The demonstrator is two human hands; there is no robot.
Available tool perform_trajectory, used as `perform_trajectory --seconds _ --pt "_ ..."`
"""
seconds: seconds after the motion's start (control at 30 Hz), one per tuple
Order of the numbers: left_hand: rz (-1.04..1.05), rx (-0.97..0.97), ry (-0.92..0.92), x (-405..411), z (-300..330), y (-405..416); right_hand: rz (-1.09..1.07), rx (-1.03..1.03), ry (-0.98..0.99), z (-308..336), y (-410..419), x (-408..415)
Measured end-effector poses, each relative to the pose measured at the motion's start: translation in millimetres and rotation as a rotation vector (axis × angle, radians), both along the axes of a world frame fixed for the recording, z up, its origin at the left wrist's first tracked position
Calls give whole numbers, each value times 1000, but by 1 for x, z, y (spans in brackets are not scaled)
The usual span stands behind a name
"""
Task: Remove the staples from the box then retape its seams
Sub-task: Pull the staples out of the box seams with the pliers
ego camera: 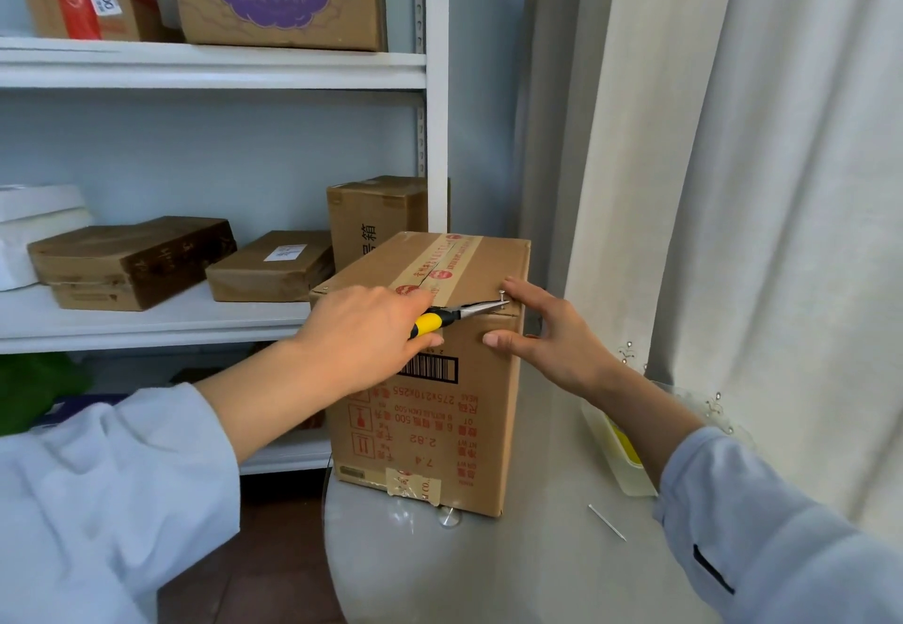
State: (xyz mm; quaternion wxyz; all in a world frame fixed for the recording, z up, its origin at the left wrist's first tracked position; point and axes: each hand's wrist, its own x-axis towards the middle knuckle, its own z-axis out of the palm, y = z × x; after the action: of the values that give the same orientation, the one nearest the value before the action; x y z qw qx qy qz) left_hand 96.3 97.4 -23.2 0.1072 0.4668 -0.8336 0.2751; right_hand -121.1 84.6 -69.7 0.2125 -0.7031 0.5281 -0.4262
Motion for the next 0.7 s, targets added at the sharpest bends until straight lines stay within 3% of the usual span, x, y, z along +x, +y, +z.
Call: perform_trajectory --seconds 0.23,0.7 --pt "53 -9 146 -3 -19 7 5 -3 -7 1 2 1" --pt "97 -72 3 0 -6 3 5 -1 4 1 2 0"
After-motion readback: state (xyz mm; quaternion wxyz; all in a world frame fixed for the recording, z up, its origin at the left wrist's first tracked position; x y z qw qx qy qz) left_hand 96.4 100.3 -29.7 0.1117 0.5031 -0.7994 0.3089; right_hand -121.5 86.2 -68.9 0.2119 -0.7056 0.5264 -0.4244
